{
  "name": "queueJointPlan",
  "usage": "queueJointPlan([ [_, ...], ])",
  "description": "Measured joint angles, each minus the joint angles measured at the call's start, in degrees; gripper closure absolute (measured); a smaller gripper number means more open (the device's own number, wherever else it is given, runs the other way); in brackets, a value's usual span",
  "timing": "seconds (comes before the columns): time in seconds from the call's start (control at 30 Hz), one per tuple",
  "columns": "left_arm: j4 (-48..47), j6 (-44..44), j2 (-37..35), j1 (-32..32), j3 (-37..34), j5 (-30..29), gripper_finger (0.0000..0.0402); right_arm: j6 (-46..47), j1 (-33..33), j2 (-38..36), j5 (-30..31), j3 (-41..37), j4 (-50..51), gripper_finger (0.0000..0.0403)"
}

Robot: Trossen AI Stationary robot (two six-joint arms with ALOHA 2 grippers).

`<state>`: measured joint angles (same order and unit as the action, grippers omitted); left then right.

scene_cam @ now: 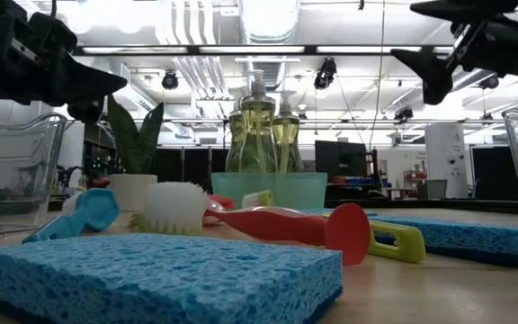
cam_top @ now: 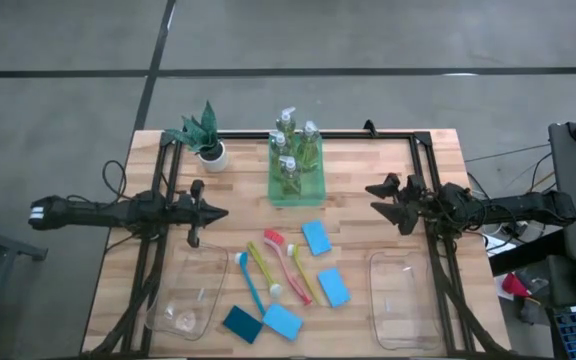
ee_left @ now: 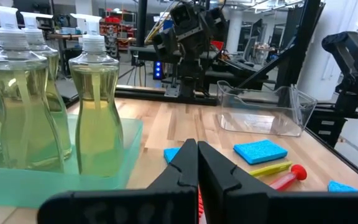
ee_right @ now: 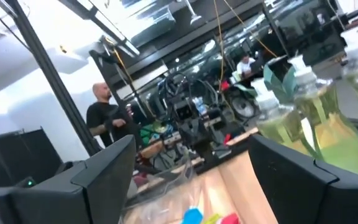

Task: Pick & Place Kitchen Sink Supplies
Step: Put the top right blue sponge into the right transparent bin

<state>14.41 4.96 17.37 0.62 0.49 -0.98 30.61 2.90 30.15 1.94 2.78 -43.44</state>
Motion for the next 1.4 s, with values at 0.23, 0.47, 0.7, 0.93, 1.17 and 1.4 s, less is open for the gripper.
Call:
queueJointPlan([
  [0.23,0.0,-0.01,0.0,0.0,0.0,-0.02,0.0401,-0.56,-0.04,3.67,-0.42,7.15,11.21,0.0106],
  [0.47,0.0,-0.01,0.0,0.0,-0.02,-0.02,0.0401,0.81,-0.04,11.56,-0.49,15.96,22.99,0.0099],
  [0.7,0.0,-0.01,0.0,-0.04,-0.04,-0.01,0.0401,6.27,-0.04,22.45,-0.5,27.85,42.76,0.0111],
  [0.93,0.0,-0.01,0.0,-0.04,-0.04,0.01,0.0401,17.48,0.0,35.19,-0.66,38.4,58.57,0.0115],
  [1.17,0.0,-0.02,0.0,-0.02,-0.04,-0.02,0.0401,21.45,0.44,50.16,-0.45,48.67,63.37,0.0124],
  [1.4,-0.02,-0.01,0.0,0.0,-0.07,-0.01,0.0401,21.48,-0.95,63.2,-1.8,59.57,80.03,0.0141],
])
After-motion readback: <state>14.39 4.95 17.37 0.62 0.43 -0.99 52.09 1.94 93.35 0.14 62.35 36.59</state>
